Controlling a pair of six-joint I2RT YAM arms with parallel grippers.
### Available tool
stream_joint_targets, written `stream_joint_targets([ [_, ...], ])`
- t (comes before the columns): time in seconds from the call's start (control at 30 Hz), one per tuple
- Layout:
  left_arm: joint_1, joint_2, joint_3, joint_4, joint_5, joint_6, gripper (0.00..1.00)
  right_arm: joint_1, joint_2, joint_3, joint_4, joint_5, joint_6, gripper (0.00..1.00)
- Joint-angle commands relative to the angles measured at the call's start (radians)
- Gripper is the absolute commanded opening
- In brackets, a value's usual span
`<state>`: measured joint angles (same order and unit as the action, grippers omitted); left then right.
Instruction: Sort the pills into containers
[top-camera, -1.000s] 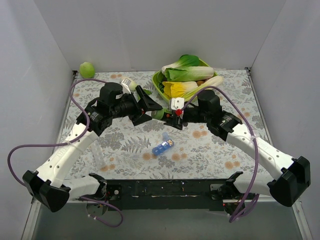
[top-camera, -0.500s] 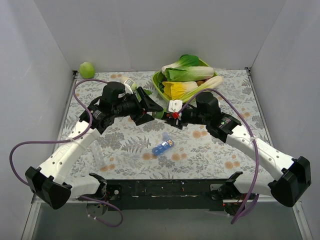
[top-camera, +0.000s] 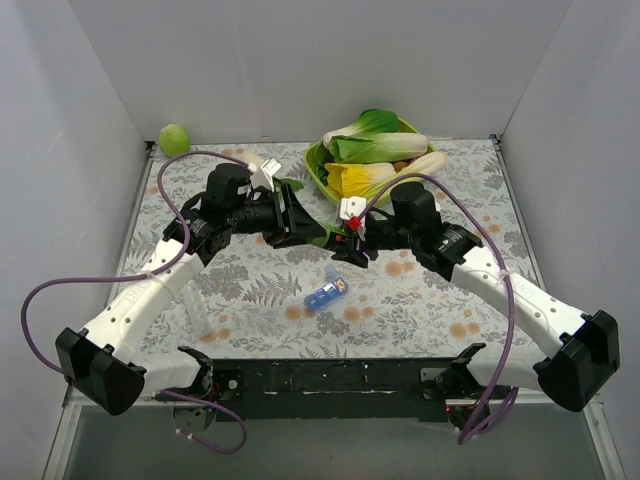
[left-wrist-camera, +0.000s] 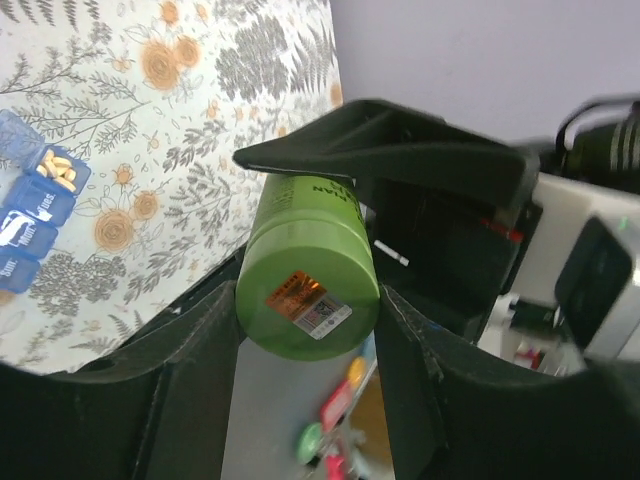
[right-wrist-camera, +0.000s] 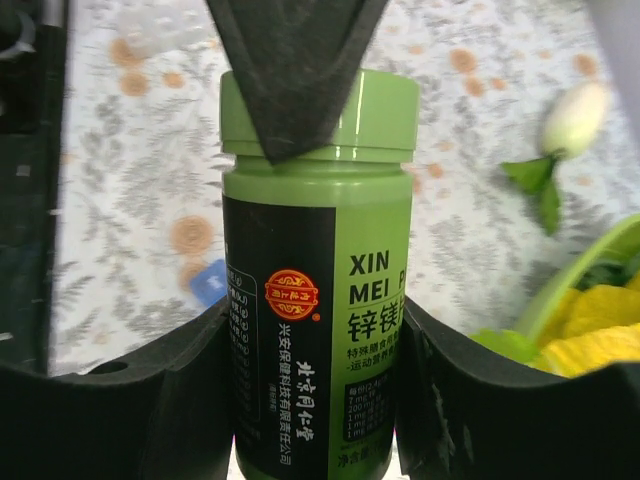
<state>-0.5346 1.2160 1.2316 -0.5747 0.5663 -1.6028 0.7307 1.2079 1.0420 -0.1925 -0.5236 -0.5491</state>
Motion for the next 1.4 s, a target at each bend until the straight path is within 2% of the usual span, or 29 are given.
stream_joint_targets([
  [0.0,-0.011,-0.012,-0.011,0.150,0.344,0.353,0.01,0.013,0.024,0.082,0.011,-0.399,0.194,0.01],
  [0.03,-0.011,-0.013,-0.003,0.139,0.395,0.514,0.01,0.013,0.041,0.084,0.018,-0.453,0.225,0.01],
  [0.07,-0.011,-0.022,0.008,0.121,0.411,0.588,0.01,0.013,0.048,0.079,0.039,-0.575,0.315,0.01],
  [0.13,-0.011,-0.033,0.025,0.082,0.429,0.732,0.01,0.013,0.080,0.069,0.114,-0.697,0.391,0.01],
  [0.17,-0.011,-0.035,0.031,0.075,0.397,0.836,0.02,0.013,0.087,0.056,0.175,-0.743,0.514,0.01],
  [0.27,-0.010,-0.010,0.068,0.035,0.345,0.946,0.08,0.012,0.090,-0.026,0.440,-0.835,0.743,0.01],
  [0.3,-0.008,-0.009,0.086,0.041,0.339,0.946,0.14,0.009,0.093,-0.023,0.435,-0.834,0.739,0.01],
  [0.33,-0.007,-0.012,0.086,0.055,0.327,0.937,0.24,0.001,0.100,-0.017,0.418,-0.828,0.730,0.01],
  [0.37,-0.007,-0.021,0.079,0.077,0.302,0.911,0.49,-0.004,0.102,-0.007,0.388,-0.816,0.721,0.01],
  [0.43,-0.002,-0.084,0.042,0.166,0.210,0.830,0.66,-0.014,0.099,-0.005,0.367,-0.794,0.683,0.01],
  [0.47,0.002,-0.111,0.026,0.194,0.180,0.807,0.92,-0.013,0.097,0.016,0.335,-0.767,0.640,0.01],
  [0.5,0.005,-0.169,0.011,0.250,0.102,0.744,0.98,-0.013,0.099,0.027,0.244,-0.753,0.559,0.01],
  [0.6,0.039,-0.240,-0.033,0.299,0.047,0.635,0.98,-0.014,0.097,0.074,0.094,-0.682,0.438,0.01],
  [0.63,0.048,-0.265,-0.032,0.293,0.044,0.611,0.98,-0.014,0.097,0.088,0.049,-0.662,0.340,0.01],
  [0.73,0.068,-0.279,-0.008,0.216,-0.029,0.471,0.98,-0.014,0.093,0.133,-0.063,-0.520,0.180,0.01],
  [0.8,0.071,-0.265,0.026,0.139,-0.051,0.402,0.98,-0.013,0.084,0.145,-0.077,-0.348,0.123,0.01],
  [0.83,0.073,-0.251,0.034,0.113,-0.071,0.292,0.98,-0.013,0.079,0.156,-0.070,-0.282,0.104,0.01],
  [0.87,0.074,-0.225,0.037,0.075,-0.072,0.241,0.98,-0.014,0.076,0.159,-0.061,-0.159,0.054,0.01],
  [0.93,0.074,-0.190,0.031,0.041,-0.088,0.112,0.98,-0.005,0.065,0.161,-0.018,-0.023,0.012,0.01],
  [0.97,0.074,-0.167,0.023,0.026,-0.101,-0.002,0.98,0.002,0.061,0.158,0.001,0.100,-0.035,0.01],
  [1.0,0.073,-0.161,0.003,0.030,-0.105,-0.041,0.98,0.015,0.055,0.150,0.017,0.147,-0.063,0.01],
  [1.1,0.074,-0.170,-0.030,0.082,-0.150,-0.120,0.98,0.032,0.045,0.141,0.047,0.223,-0.132,0.01],
  [1.37,0.073,-0.095,0.006,0.081,-0.140,-0.112,0.98,0.062,0.039,0.119,0.039,0.237,-0.127,0.01],
])
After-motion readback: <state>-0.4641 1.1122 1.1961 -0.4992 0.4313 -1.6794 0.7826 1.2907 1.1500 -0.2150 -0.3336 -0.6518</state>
